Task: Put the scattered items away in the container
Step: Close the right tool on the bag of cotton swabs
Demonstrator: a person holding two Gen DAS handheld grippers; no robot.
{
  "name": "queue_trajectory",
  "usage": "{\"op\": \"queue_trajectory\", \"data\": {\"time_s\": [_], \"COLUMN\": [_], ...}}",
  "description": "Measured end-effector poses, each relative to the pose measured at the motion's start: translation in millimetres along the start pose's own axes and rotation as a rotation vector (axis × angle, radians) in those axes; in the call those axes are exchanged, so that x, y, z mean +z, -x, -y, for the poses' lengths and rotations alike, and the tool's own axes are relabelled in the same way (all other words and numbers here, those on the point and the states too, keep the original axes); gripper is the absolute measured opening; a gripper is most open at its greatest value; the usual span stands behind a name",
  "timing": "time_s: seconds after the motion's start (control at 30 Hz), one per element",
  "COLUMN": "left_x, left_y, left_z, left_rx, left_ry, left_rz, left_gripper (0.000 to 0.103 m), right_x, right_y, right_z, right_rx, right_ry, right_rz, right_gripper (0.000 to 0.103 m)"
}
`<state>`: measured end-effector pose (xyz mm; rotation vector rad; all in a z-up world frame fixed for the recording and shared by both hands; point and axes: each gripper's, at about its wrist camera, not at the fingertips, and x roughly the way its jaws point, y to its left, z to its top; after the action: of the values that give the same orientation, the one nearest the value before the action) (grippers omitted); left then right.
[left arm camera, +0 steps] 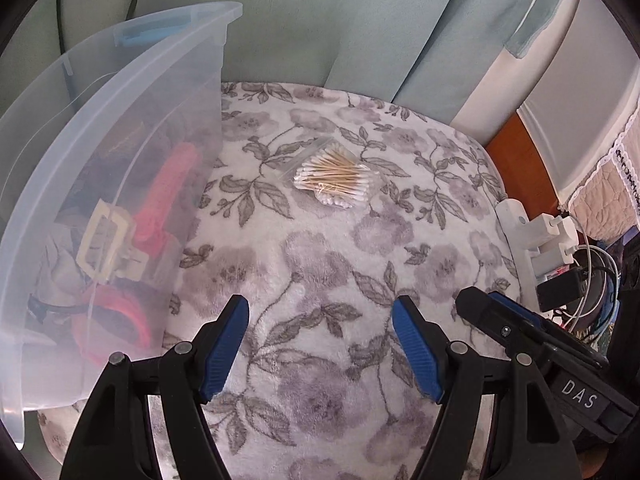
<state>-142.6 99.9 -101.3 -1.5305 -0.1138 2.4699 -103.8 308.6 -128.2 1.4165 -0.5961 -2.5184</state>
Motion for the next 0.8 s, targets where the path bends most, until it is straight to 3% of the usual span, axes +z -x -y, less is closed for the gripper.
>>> {"op": "queue_trajectory", "data": {"time_s": [0.33, 0.8], "left_x": [11, 23], "left_y": [-34, -72], "left_z": [-7, -19], "left_rx": [0.092, 0.143], "left_ry": [0.037, 0.074], "left_rz": [0.019, 0.036], "left_gripper": [0.075, 0.075], "right_x": [29, 61], "right_y": [-34, -89], "right_z": [-8, -21], "right_rx": [-0.019, -0.014], "right_ry": [0.098, 0.261], "right_rz": [-0.027, -0.067], "right_gripper": [0.064, 0.072]}}
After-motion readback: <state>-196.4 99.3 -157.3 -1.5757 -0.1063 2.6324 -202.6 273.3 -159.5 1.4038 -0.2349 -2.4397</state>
